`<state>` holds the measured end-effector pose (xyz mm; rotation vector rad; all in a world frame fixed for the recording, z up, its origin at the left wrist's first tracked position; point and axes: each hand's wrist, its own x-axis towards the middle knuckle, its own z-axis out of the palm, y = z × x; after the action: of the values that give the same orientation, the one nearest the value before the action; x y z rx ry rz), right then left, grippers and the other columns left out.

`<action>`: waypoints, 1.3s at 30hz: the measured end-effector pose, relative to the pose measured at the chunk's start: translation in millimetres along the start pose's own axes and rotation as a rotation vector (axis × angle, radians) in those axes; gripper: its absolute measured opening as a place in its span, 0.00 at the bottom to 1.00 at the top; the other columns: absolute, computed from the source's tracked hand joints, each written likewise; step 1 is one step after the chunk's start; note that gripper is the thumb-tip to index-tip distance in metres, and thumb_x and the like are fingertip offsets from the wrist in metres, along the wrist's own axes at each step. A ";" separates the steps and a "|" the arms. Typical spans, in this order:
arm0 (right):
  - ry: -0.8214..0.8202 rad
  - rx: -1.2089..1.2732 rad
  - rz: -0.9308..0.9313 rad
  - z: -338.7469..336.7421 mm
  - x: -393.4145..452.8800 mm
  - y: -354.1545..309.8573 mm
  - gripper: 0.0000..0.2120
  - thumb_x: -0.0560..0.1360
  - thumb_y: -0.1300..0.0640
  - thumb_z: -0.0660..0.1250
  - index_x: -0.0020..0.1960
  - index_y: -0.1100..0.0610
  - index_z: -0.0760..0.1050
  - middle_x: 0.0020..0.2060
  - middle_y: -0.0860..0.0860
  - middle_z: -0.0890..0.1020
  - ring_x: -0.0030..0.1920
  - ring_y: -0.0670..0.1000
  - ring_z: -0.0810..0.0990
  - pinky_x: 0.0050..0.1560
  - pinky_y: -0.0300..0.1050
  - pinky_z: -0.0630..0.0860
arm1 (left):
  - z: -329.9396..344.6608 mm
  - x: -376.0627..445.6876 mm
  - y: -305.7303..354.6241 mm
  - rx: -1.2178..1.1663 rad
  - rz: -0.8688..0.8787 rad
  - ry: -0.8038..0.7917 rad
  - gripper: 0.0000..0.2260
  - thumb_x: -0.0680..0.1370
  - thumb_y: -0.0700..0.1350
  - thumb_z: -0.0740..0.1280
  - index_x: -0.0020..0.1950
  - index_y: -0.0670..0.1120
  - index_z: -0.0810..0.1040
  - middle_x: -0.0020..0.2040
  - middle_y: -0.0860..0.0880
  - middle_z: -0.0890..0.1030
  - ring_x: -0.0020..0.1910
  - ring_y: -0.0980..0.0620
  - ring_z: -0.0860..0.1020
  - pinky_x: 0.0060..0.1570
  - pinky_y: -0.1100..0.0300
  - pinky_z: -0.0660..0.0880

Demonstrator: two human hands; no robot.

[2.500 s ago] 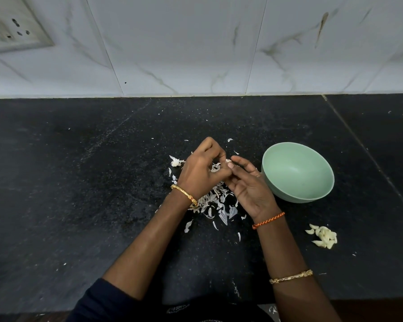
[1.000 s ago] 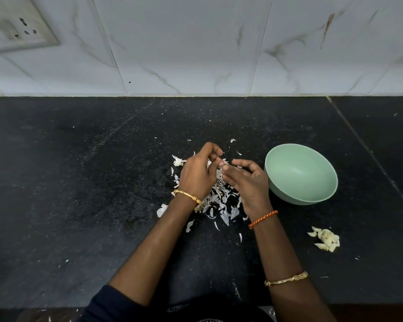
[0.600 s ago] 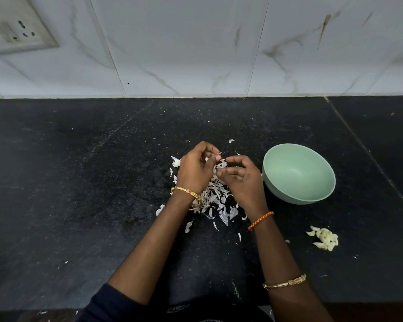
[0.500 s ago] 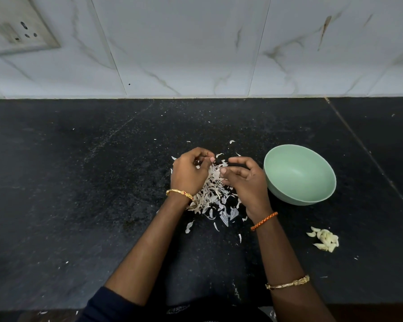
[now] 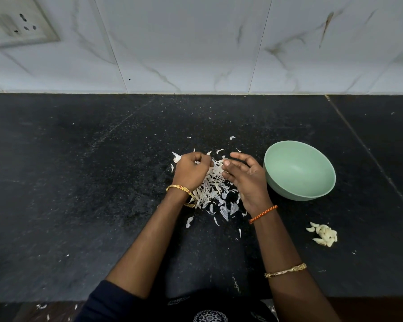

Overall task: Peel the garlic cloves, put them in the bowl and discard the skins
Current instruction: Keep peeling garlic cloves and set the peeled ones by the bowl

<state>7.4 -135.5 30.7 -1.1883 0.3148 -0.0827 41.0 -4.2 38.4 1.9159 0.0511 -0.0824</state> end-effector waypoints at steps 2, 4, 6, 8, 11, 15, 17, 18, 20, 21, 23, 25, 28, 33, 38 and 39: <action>-0.004 -0.004 0.011 1.0 0.6 -0.7 0.12 0.73 0.68 0.70 0.54 0.58 0.75 0.44 0.52 0.84 0.45 0.47 0.83 0.43 0.40 0.80 | 0.1 0.7 -1.6 -0.025 0.014 -0.011 0.20 0.78 0.49 0.67 0.27 0.45 0.71 0.20 0.56 0.68 0.20 0.60 0.64 0.30 0.63 0.64; -0.008 -0.005 0.018 1.9 0.9 -0.7 0.12 0.73 0.67 0.70 0.54 0.58 0.75 0.44 0.51 0.84 0.45 0.46 0.83 0.44 0.40 0.80 | 0.3 -0.2 -2.4 -0.041 0.017 -0.020 0.21 0.78 0.51 0.67 0.26 0.46 0.72 0.23 0.51 0.74 0.23 0.60 0.68 0.33 0.62 0.69; -0.012 -0.011 0.025 2.5 0.6 -0.6 0.11 0.74 0.67 0.69 0.54 0.58 0.75 0.44 0.51 0.84 0.45 0.45 0.83 0.44 0.40 0.80 | 0.7 -1.8 -3.4 -0.049 -0.004 -0.028 0.17 0.79 0.50 0.66 0.31 0.46 0.79 0.32 0.47 0.81 0.29 0.60 0.73 0.40 0.62 0.73; -0.010 -0.019 0.028 3.1 0.1 -0.3 0.11 0.74 0.67 0.70 0.55 0.58 0.75 0.44 0.51 0.84 0.46 0.46 0.83 0.45 0.40 0.80 | 0.4 -3.9 -1.0 -0.059 -0.043 -0.042 0.10 0.79 0.42 0.64 0.40 0.45 0.81 0.39 0.51 0.81 0.34 0.61 0.74 0.39 0.63 0.73; -0.004 -0.028 0.027 3.7 -0.8 -0.1 0.12 0.73 0.66 0.70 0.55 0.59 0.75 0.45 0.52 0.84 0.46 0.45 0.83 0.44 0.40 0.80 | -0.2 -6.7 2.7 -0.095 -0.094 -0.050 0.11 0.78 0.36 0.61 0.42 0.45 0.81 0.39 0.52 0.79 0.36 0.56 0.74 0.31 0.66 0.69; -0.008 -0.016 0.021 3.5 -3.0 -1.6 0.11 0.73 0.67 0.70 0.54 0.59 0.75 0.45 0.52 0.84 0.45 0.46 0.83 0.43 0.39 0.80 | -0.9 -9.7 8.4 -0.164 -0.139 -0.077 0.11 0.77 0.45 0.66 0.36 0.47 0.82 0.38 0.51 0.81 0.37 0.56 0.74 0.32 0.65 0.70; -0.010 -0.010 0.017 3.0 -4.4 -1.9 0.11 0.73 0.67 0.70 0.54 0.58 0.75 0.43 0.51 0.84 0.44 0.45 0.83 0.43 0.39 0.80 | -0.9 -10.1 9.2 -0.217 -0.161 -0.098 0.12 0.78 0.49 0.67 0.39 0.45 0.83 0.35 0.55 0.81 0.33 0.60 0.74 0.31 0.68 0.71; -0.011 -0.011 0.015 2.5 -5.0 -2.1 0.11 0.73 0.67 0.70 0.54 0.58 0.75 0.43 0.51 0.84 0.43 0.45 0.83 0.44 0.39 0.80 | -1.1 -10.2 9.1 -0.231 -0.180 -0.112 0.14 0.77 0.52 0.67 0.40 0.44 0.83 0.34 0.56 0.81 0.30 0.62 0.74 0.29 0.68 0.71; -0.016 -0.016 0.013 0.9 -6.1 -1.7 0.11 0.73 0.67 0.70 0.54 0.58 0.75 0.43 0.51 0.84 0.43 0.45 0.83 0.45 0.40 0.79 | -1.8 -10.0 7.5 -0.248 -0.219 -0.154 0.14 0.75 0.54 0.69 0.42 0.43 0.84 0.33 0.56 0.81 0.29 0.61 0.73 0.28 0.68 0.70; -0.019 -0.018 0.011 -0.1 -6.5 -1.7 0.11 0.73 0.67 0.70 0.54 0.58 0.75 0.44 0.52 0.84 0.43 0.45 0.83 0.45 0.40 0.79 | -2.1 -9.9 6.3 -0.271 -0.240 -0.177 0.13 0.74 0.53 0.71 0.43 0.43 0.84 0.32 0.54 0.80 0.29 0.59 0.72 0.28 0.68 0.69; -0.025 -0.026 0.009 -1.6 -7.7 -2.2 0.12 0.73 0.67 0.70 0.54 0.57 0.75 0.45 0.53 0.84 0.43 0.45 0.83 0.44 0.39 0.80 | -2.8 -10.2 4.1 -0.345 -0.278 -0.213 0.09 0.73 0.49 0.73 0.43 0.43 0.83 0.28 0.53 0.76 0.29 0.57 0.71 0.26 0.68 0.67; -0.022 -0.028 0.009 -2.5 -9.2 -2.3 0.12 0.73 0.67 0.70 0.54 0.58 0.75 0.44 0.53 0.84 0.44 0.45 0.83 0.43 0.38 0.80 | -3.1 -10.7 3.1 -0.393 -0.308 -0.228 0.06 0.73 0.46 0.73 0.42 0.44 0.81 0.27 0.55 0.75 0.29 0.58 0.69 0.24 0.69 0.66; -0.017 -0.024 0.007 -1.7 -11.7 -1.9 0.11 0.73 0.67 0.70 0.53 0.57 0.75 0.43 0.53 0.84 0.43 0.45 0.82 0.42 0.38 0.79 | -2.1 -11.3 2.8 -0.394 -0.325 -0.241 0.06 0.75 0.46 0.70 0.40 0.45 0.79 0.32 0.54 0.76 0.28 0.59 0.70 0.23 0.69 0.65; 0.008 -0.014 0.016 -1.2 -13.6 -1.2 0.09 0.73 0.68 0.69 0.51 0.58 0.76 0.42 0.53 0.83 0.41 0.45 0.81 0.42 0.39 0.80 | 2.0 -13.4 7.6 -0.434 -0.375 -0.159 0.12 0.81 0.45 0.60 0.37 0.46 0.72 0.35 0.52 0.76 0.26 0.57 0.71 0.22 0.66 0.63; 0.049 0.021 0.048 -5.0 -14.8 -2.0 0.10 0.72 0.69 0.70 0.52 0.61 0.75 0.40 0.55 0.82 0.39 0.47 0.81 0.45 0.42 0.81 | 3.0 -20.9 1.6 -0.333 -0.198 -0.042 0.10 0.74 0.43 0.72 0.36 0.44 0.74 0.31 0.51 0.80 0.23 0.59 0.74 0.22 0.67 0.68; 0.060 0.028 0.059 -5.6 -15.1 -2.4 0.11 0.72 0.68 0.71 0.52 0.61 0.75 0.41 0.56 0.82 0.39 0.48 0.82 0.45 0.42 0.81 | 3.1 -22.3 0.5 -0.335 -0.162 -0.041 0.08 0.72 0.40 0.74 0.38 0.44 0.75 0.33 0.50 0.80 0.24 0.58 0.75 0.24 0.68 0.69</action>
<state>-8.4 -137.9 34.0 -1.1495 0.4001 -0.0714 18.7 -7.2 39.7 1.5728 0.1819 -0.2093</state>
